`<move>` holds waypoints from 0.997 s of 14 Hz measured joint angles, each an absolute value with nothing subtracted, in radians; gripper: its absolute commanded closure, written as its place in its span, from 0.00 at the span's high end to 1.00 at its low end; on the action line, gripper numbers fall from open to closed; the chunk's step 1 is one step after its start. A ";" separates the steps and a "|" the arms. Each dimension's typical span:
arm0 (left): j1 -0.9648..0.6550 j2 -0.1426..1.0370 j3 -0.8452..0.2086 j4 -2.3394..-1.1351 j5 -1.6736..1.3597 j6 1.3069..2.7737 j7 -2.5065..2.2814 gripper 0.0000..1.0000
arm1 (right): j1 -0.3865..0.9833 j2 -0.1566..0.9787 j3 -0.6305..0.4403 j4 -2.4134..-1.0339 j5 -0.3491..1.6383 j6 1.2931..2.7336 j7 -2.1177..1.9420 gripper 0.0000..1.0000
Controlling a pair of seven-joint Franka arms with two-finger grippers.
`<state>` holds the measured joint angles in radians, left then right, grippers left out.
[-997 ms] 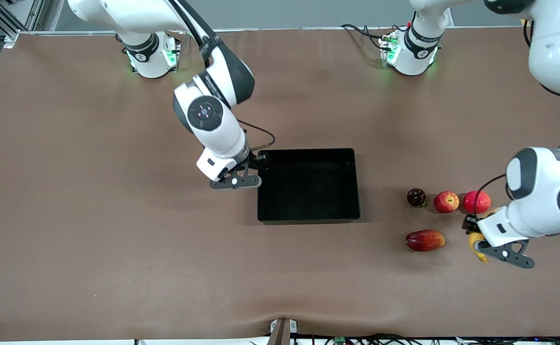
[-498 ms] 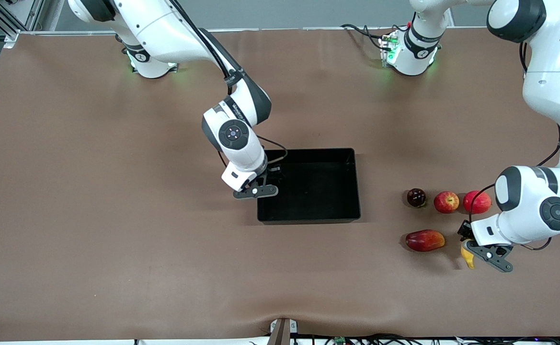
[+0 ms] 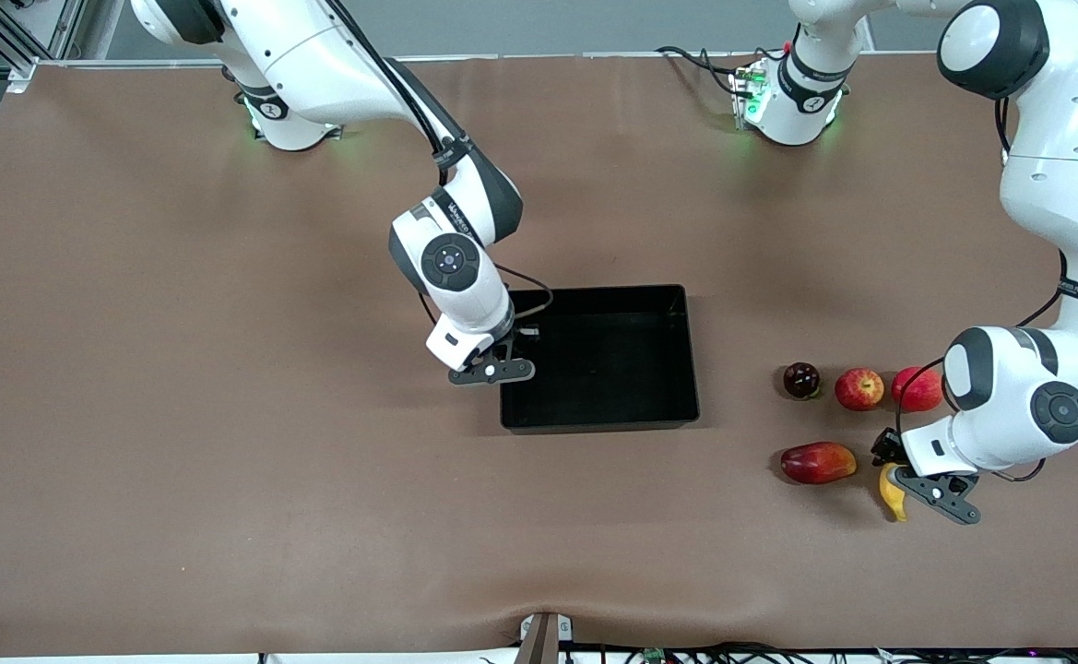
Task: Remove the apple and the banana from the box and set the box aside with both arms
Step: 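Lower the banana beside the mango and open the left gripper, then slide the tray away from the fruit while the left gripper withdraws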
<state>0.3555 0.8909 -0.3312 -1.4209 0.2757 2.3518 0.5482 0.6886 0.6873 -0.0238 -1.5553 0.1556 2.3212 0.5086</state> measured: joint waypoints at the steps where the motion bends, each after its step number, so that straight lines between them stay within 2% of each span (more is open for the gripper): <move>1: 0.357 0.888 -0.333 -1.419 0.268 2.354 0.543 1.00 | 0.688 0.687 -0.025 -1.554 0.175 2.321 0.509 0.00; 3: 0.358 0.864 -0.341 -1.413 0.267 2.356 0.520 1.00 | 0.683 0.687 -0.028 -1.540 0.197 2.303 0.509 0.00; 5: 0.358 0.805 -0.355 -1.410 0.266 2.328 0.477 1.00 | 0.661 0.685 -0.030 -1.498 0.201 2.213 0.509 0.00; 9: 0.337 0.629 -0.380 -1.412 0.266 2.138 0.260 1.00 | 0.563 0.638 -0.037 -1.397 0.201 1.991 0.499 0.00; 14: 0.263 0.443 -0.386 -1.419 0.264 1.857 -0.220 1.00 | 0.361 0.530 -0.044 -1.402 0.201 1.813 0.309 0.00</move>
<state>0.2630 0.4429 -0.3861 -1.4194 0.2637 1.8569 -0.2198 0.3610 0.5304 -0.0441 -1.4021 0.2008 1.8126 0.3094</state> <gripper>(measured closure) 0.000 0.943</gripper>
